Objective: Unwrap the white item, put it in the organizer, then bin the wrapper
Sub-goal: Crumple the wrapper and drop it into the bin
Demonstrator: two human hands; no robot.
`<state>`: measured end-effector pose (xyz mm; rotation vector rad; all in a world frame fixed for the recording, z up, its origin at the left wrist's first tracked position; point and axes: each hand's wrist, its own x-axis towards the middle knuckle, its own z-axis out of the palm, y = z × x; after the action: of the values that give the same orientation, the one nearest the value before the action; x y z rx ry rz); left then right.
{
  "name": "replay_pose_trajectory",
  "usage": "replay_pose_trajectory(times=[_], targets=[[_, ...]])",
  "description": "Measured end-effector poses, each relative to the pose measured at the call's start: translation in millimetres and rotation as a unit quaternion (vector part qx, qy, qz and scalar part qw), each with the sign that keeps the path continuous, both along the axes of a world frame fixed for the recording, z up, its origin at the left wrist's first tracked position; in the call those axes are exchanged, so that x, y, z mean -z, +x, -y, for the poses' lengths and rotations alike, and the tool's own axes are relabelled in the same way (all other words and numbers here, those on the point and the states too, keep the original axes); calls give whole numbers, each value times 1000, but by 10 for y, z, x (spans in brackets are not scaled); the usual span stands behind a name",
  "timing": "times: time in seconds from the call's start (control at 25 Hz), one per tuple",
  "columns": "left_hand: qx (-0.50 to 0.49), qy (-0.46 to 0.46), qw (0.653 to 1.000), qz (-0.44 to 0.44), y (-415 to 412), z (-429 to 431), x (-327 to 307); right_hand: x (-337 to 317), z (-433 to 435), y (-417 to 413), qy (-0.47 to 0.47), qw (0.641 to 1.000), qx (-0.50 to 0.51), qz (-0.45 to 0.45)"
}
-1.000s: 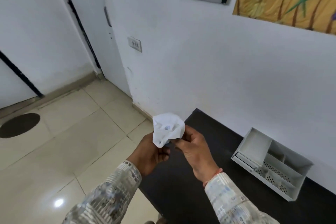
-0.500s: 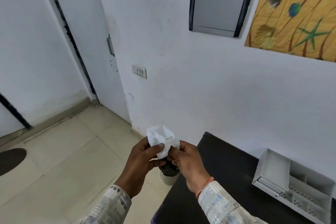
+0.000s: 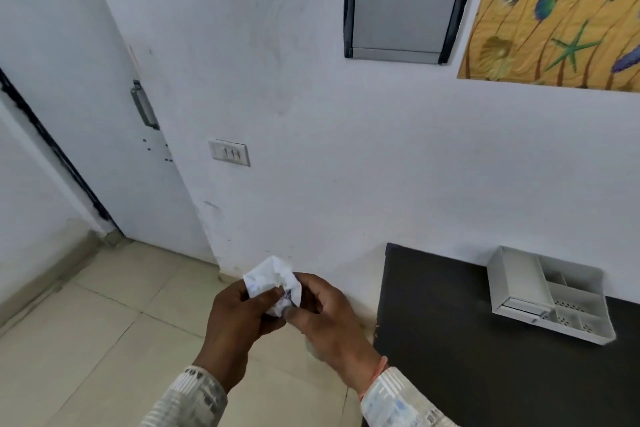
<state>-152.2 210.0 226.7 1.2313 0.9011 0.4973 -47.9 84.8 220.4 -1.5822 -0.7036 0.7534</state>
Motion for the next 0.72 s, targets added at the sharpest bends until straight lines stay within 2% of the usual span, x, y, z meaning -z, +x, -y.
replay_pose_trajectory(times=[0.16,0.28,0.36,0.52,0.72], targets=[[34,-40,999,-10,144,-364,153,221,-276,24,-57,984,52,158],[79,-60,994,-49,390,-561,305,477,-461,206,-74,976,121,163],[117,-75,988,-67,607,-765,412,625,-625,375,-82,973,170,133],[159,-103,977,-102,1096,-1255,661,991,-952,868,-80,960,264,-52],[172,-128,961,-172,1689,-1858,1394,1662,-1319,1382,-130,920,353,-107]])
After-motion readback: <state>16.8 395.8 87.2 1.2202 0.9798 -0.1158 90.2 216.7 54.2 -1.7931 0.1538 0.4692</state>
